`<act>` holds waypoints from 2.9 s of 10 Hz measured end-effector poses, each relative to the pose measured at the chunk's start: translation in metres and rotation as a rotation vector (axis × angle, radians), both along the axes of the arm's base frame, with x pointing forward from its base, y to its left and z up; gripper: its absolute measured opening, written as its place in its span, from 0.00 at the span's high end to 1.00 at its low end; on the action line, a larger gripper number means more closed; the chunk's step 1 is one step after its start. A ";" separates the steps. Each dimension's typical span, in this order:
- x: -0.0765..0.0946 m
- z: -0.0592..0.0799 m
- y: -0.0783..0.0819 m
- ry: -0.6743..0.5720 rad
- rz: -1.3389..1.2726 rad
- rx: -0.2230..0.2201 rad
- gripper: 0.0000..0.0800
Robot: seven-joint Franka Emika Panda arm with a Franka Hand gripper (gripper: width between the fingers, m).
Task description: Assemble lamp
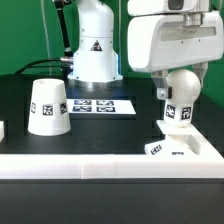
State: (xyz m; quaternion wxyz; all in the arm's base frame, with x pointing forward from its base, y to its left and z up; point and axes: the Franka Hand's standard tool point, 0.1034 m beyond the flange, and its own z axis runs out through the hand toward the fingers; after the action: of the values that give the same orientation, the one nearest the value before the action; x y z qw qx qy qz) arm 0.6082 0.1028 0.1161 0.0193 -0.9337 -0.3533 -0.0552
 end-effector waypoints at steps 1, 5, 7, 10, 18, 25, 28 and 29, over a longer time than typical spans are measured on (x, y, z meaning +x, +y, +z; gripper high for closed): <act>0.000 0.000 -0.001 -0.007 0.069 -0.008 0.13; 0.003 0.000 -0.004 -0.037 0.377 -0.066 0.13; 0.004 0.000 0.003 -0.058 0.567 -0.112 0.13; 0.005 -0.004 0.003 -0.057 0.833 -0.180 0.13; 0.007 -0.005 0.000 -0.074 0.985 -0.210 0.28; 0.006 -0.005 -0.003 -0.057 0.318 -0.131 0.28; 0.006 -0.005 -0.003 -0.053 0.133 -0.110 0.28; 0.006 -0.005 -0.003 -0.052 0.103 -0.107 0.28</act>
Offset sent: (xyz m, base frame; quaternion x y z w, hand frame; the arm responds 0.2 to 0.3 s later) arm 0.0000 0.0000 0.0000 0.0000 0.0000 -0.1296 0.9916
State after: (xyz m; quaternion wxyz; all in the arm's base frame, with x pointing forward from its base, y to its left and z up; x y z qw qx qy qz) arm 0.6144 0.1000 0.1109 -0.0368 -0.9123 -0.4036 -0.0594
